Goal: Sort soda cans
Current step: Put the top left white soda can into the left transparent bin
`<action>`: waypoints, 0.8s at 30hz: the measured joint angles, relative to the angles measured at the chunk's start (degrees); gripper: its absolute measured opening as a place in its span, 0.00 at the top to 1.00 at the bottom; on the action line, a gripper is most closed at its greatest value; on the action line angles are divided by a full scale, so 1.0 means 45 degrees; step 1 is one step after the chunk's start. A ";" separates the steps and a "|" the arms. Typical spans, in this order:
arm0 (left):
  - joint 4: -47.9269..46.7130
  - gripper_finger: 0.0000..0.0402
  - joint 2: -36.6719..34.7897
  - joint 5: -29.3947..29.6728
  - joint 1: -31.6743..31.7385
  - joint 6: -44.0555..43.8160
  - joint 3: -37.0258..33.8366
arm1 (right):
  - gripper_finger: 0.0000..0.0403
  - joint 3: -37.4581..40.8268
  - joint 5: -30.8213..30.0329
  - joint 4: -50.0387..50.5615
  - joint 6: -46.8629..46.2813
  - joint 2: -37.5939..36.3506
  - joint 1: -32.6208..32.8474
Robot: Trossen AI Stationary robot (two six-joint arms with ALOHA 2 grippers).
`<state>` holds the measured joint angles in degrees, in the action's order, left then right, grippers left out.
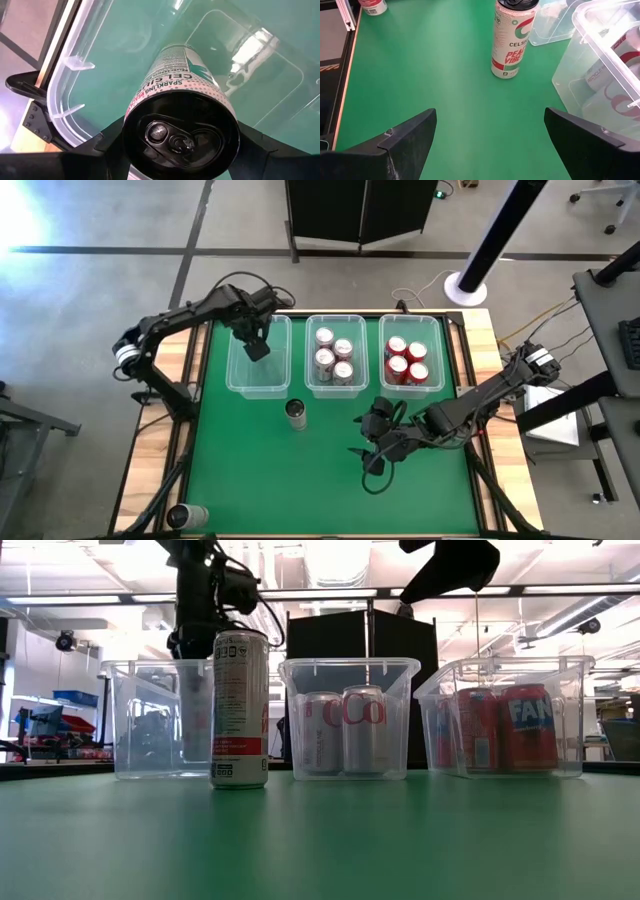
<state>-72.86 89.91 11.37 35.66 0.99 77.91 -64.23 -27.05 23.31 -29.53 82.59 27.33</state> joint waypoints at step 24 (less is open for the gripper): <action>0.0305 0.32 0.0000 0.0020 0.0208 -0.0228 -0.0180 | 0.09 0.0019 -0.0005 -0.0859 0.0185 0.0000 0.0000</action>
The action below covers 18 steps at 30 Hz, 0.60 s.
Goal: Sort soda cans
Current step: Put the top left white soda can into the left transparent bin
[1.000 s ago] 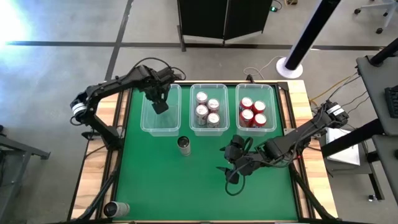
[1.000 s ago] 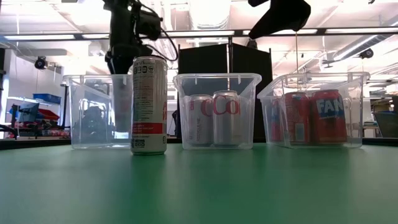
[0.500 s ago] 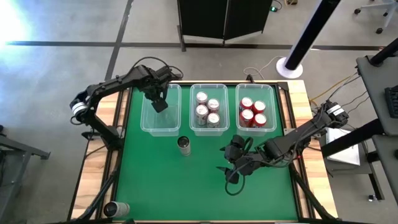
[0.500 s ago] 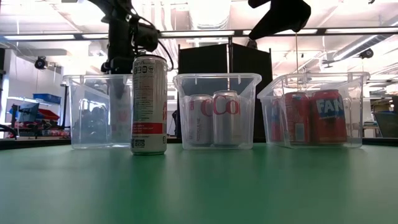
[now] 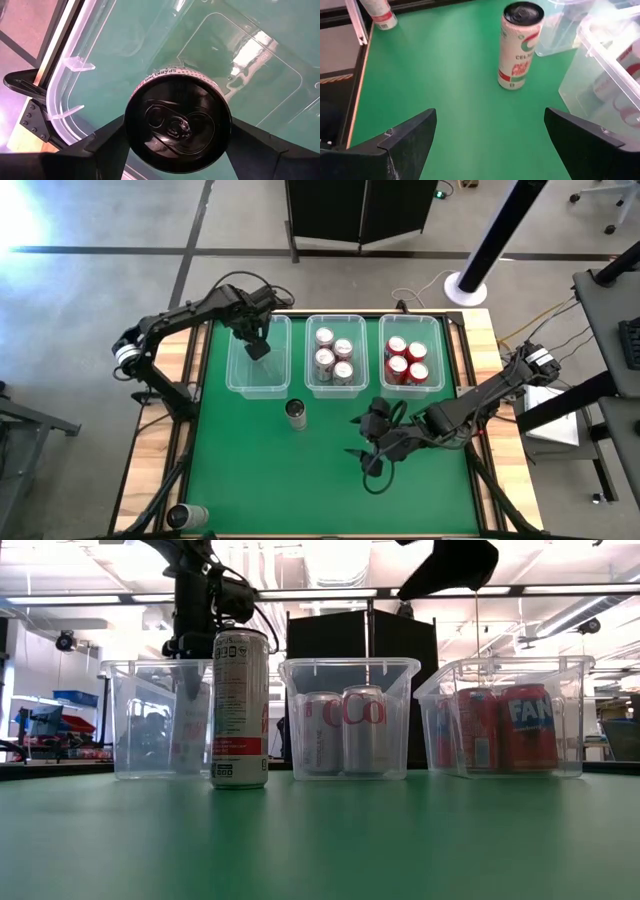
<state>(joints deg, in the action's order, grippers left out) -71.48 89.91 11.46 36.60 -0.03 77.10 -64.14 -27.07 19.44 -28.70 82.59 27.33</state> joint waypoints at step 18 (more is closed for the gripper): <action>-0.0982 0.24 -0.0160 -0.0011 -0.0006 0.0158 0.1254 | 0.09 0.0000 -0.0005 -0.0493 0.0564 0.0000 -0.0168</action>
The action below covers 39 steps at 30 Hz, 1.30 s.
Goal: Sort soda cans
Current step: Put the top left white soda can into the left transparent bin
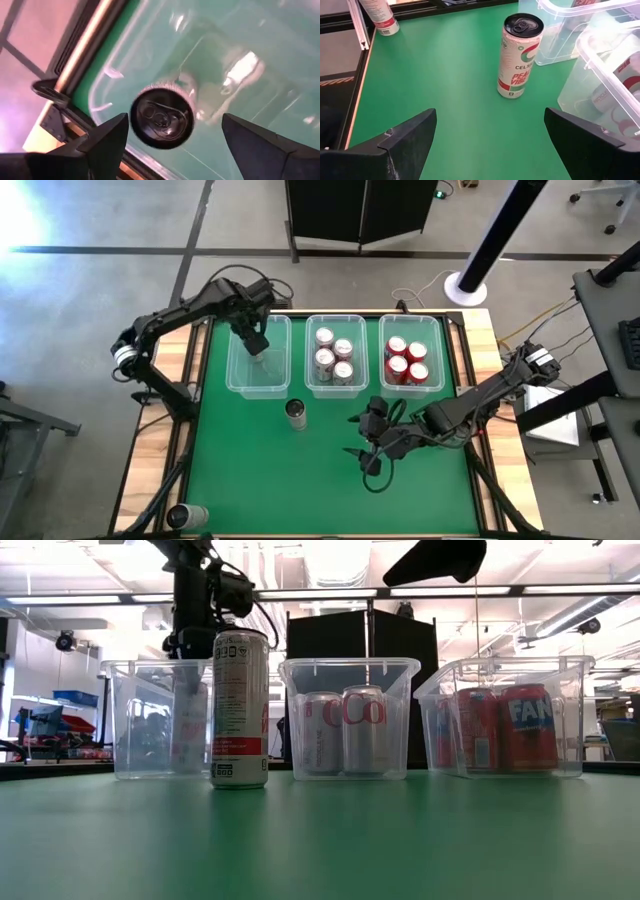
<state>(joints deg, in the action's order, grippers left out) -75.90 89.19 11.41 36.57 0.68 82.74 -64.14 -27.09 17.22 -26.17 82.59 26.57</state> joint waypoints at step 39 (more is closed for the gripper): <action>0.4389 0.24 -0.0253 -0.0198 -1.0247 -0.1260 -0.0698 | 0.09 0.0797 0.0005 -0.0658 0.0854 0.0000 -0.0079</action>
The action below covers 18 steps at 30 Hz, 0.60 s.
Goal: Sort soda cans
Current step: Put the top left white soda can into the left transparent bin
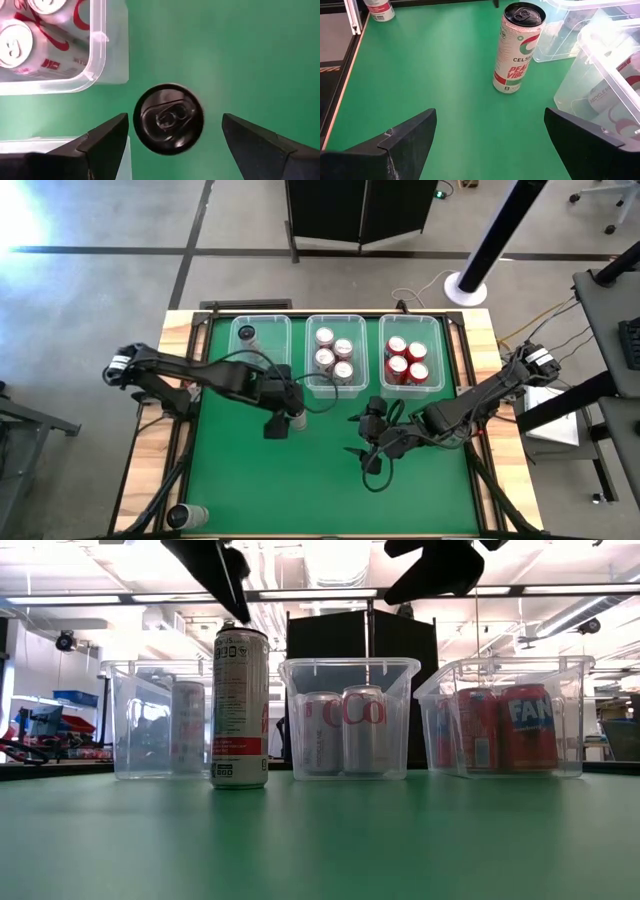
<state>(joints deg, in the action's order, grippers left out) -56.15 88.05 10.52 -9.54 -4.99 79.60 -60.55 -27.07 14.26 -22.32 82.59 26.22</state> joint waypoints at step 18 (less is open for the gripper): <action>0.0005 0.18 0.1776 -0.0996 0.0622 0.0027 0.0090 | 0.09 0.0294 0.0063 0.0002 -0.0152 0.0000 0.0005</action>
<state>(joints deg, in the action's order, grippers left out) -56.13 96.04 6.04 -6.74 -4.87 80.01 -59.23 -26.79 14.27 -23.00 82.59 26.24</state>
